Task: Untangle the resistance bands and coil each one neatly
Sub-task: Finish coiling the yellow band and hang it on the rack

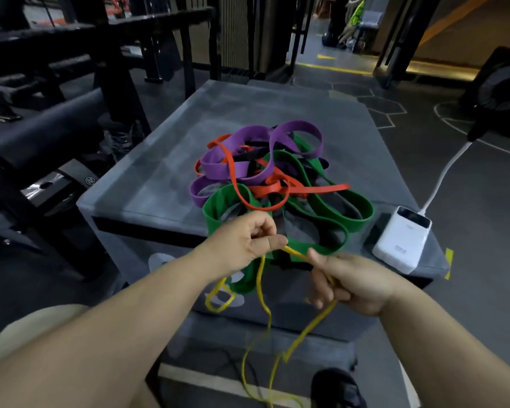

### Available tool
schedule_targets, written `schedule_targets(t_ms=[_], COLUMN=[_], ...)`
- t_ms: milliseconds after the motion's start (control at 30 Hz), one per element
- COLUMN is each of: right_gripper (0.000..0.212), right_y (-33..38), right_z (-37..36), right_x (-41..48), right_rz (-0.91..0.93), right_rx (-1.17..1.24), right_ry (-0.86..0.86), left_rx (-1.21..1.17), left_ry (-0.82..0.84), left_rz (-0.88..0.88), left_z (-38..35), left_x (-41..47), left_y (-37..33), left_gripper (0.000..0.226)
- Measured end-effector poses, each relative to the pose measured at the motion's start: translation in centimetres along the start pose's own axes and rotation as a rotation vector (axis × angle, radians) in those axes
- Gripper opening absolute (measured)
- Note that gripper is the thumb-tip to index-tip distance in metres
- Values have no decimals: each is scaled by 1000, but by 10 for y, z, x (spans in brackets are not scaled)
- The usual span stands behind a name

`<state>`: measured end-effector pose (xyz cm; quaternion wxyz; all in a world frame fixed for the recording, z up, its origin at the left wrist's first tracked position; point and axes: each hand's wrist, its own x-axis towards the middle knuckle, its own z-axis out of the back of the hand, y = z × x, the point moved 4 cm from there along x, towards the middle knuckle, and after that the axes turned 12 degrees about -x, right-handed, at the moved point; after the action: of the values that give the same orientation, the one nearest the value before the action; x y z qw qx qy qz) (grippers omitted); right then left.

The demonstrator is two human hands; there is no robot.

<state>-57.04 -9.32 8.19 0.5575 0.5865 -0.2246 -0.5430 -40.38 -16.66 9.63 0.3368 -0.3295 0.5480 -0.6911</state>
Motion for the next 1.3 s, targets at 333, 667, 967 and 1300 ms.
schedule_targets(t_ms=[333,667,967,1300], right_gripper=[30,59,60,46], right_y=[27,30,40,47], right_z=[10,18,42,12], right_x=[-9,-21,-34,-34], right_rz=[471,478,609,550], right_rx=[498,663,821,690], right_ry=[72,-30,-57,351], left_rx=[109,141,241,-154], left_ry=[240,329,441,235], left_rz=[73,297,384,181], left_z=[-23,-32,-32,-62], left_x=[-4,-17,-23,-14], left_y=[2,21,28,28], left_gripper=[17,17,8,57])
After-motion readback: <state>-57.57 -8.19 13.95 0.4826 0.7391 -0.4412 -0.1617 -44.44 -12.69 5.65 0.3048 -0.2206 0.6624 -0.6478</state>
